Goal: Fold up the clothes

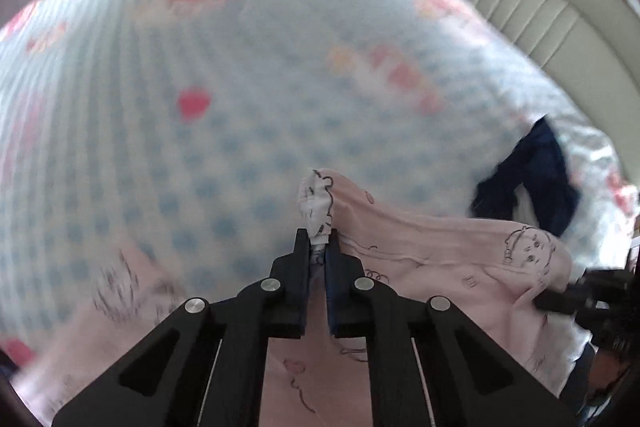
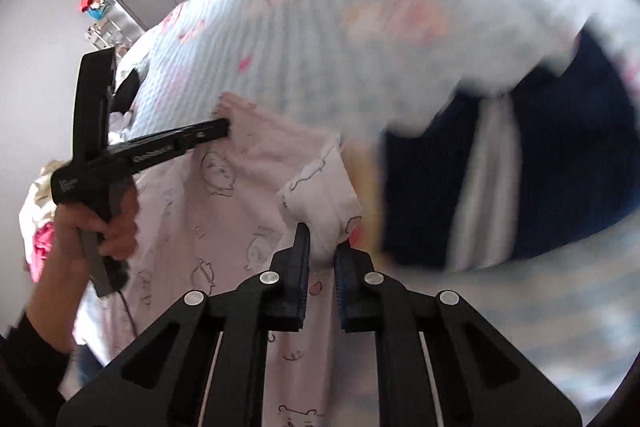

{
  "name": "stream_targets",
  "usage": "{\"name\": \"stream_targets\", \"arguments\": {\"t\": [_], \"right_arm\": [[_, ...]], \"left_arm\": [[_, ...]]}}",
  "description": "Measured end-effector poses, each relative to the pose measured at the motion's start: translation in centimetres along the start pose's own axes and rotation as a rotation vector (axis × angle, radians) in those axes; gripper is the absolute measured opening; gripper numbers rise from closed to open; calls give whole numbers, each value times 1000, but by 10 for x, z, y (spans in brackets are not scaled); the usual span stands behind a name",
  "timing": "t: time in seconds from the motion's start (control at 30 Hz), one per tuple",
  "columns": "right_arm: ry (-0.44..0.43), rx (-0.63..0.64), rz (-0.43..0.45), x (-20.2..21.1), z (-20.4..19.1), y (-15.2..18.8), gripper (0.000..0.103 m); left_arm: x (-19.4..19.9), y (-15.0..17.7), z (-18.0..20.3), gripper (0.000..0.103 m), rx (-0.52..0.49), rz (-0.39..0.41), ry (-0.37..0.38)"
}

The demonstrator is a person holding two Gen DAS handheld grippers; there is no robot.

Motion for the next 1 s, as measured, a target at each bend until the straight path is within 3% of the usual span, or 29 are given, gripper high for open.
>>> {"name": "stream_targets", "arguments": {"t": [0.13, 0.23, 0.27, 0.33, 0.4, 0.43, 0.47, 0.5, 0.6, 0.7, 0.8, 0.9, 1.0], "right_arm": [[112, 15, 45, 30, 21, -9, 9], [196, 26, 79, 53, 37, -16, 11], [269, -3, 28, 45, 61, -11, 11], [285, -6, 37, 47, 65, -8, 12], [297, 6, 100, 60, 56, -10, 26], [316, 15, 136, 68, 53, -13, 28], [309, 22, 164, 76, 45, -13, 28], [303, 29, 192, 83, 38, -14, 28], [157, 2, 210, 88, 9, 3, 28], [25, -1, 152, 76, -23, 37, 28], [-38, 28, 94, 53, -55, 79, 30], [-39, 26, 9, 23, -65, 114, 30], [-51, 9, -30, 13, -77, 142, 31]], "left_arm": [[-16, -14, 12, 7, -29, 8, 7], [-63, 2, 16, 19, -31, -150, 10], [-73, 6, 18, 19, -32, -189, -2], [-62, -1, 19, 19, -33, -150, -21], [-31, -11, 21, 24, -36, -38, -36], [-13, -13, 20, 34, -27, 14, -45], [4, -13, 20, 45, -15, 59, -46], [19, -8, 23, 48, -7, 84, -27], [49, 30, 32, 48, -25, 83, 16], [72, 79, 36, 48, -15, 55, 29], [84, 123, 34, 47, 49, 10, 32], [94, 158, 29, 46, 66, -33, -28], [113, 176, 25, 46, 87, -38, -14]]}}
Point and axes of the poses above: each gripper's, at about its wrist camera, not at the fingertips, and x roughly against the way its jaws point, z to its right, y to its underside, the point moved 8 cm from there along -x, roughly the way its jaws point, and after that the axes turned 14 degrees about -y, right-handed, at the moved point
